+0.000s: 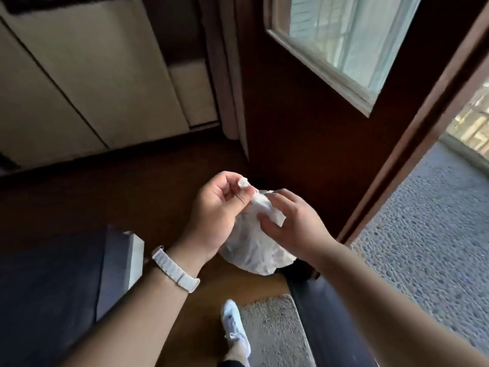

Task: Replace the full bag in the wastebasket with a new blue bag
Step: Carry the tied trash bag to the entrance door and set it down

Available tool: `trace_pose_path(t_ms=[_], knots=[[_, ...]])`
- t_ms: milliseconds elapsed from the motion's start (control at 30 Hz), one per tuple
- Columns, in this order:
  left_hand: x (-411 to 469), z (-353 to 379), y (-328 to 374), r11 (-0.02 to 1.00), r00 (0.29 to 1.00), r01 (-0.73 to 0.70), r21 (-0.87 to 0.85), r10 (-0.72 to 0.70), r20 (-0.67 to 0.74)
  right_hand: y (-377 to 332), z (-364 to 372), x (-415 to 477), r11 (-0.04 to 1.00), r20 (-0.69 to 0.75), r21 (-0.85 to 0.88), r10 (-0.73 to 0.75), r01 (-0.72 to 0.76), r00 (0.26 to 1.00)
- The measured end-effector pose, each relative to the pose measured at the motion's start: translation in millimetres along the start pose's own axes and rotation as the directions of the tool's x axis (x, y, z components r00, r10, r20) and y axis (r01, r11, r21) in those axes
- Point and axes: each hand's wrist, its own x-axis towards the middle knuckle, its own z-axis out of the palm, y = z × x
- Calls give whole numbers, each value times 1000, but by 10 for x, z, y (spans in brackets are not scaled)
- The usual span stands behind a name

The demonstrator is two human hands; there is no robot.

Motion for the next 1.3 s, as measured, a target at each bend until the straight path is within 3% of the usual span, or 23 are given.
trace_pose_path(t_ms=[367, 767, 1133, 1300], knots=[[1780, -1309, -392, 991, 991, 58, -124, -72, -114, 142, 1099, 2053, 999, 77, -24, -42, 44, 996], [3534, -2462, -290, 984, 989, -49, -173, 24, -146, 101, 1815, 4145, 988, 35, -5, -152, 152, 988], [5283, -3059, -726, 998, 937, 17, -68, -40, -347, 850, 2608, 6021, 962, 111, 85, -268, 260, 957], [6117, -3250, -743, 993, 903, 39, 111, 13, -430, 1074, 2799, 7010, 936, 136, 119, -346, 331, 928]])
